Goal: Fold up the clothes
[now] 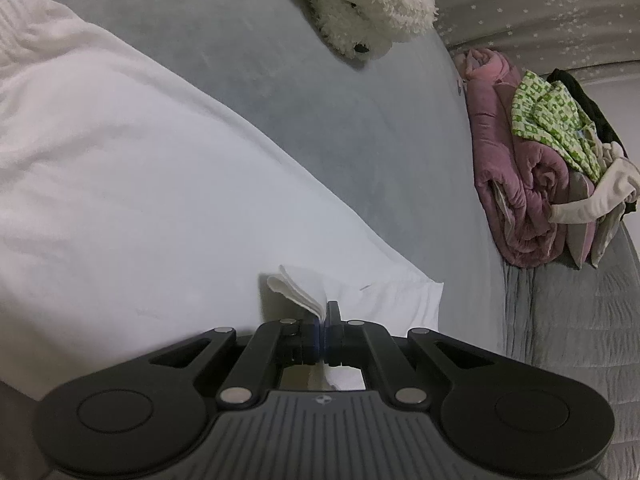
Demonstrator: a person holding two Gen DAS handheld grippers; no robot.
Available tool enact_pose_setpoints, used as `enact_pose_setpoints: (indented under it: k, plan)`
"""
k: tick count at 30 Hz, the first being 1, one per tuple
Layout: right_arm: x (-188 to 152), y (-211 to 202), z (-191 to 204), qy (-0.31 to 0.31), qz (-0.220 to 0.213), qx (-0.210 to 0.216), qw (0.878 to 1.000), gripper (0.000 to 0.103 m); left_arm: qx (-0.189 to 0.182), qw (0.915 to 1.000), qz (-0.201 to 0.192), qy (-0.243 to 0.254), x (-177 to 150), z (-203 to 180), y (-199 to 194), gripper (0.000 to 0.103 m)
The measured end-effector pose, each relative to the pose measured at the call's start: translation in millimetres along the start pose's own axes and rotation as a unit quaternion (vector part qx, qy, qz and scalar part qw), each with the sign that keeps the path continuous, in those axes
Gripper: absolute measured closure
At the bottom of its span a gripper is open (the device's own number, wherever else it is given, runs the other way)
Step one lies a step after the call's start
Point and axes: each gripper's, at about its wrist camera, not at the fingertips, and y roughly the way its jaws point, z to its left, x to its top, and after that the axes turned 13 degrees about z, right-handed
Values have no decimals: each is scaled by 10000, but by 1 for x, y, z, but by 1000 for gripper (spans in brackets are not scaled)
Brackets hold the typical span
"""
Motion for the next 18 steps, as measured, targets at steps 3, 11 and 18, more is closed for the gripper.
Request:
enact_pose_setpoints:
  k: [3,11,18]
  plan:
    - [1,-1,9,-109,-35,-205,9997,94,53,9999,-74,128,0,-2,-4,103]
    - [26,-14,21,212,-208,-213,9993,95,731,9886,-557,1190,9,-23,-34,103]
    - [71,-17,18,1057,-168,308,9938,95,1286,9637,-833,2189,29,-22,-66,103]
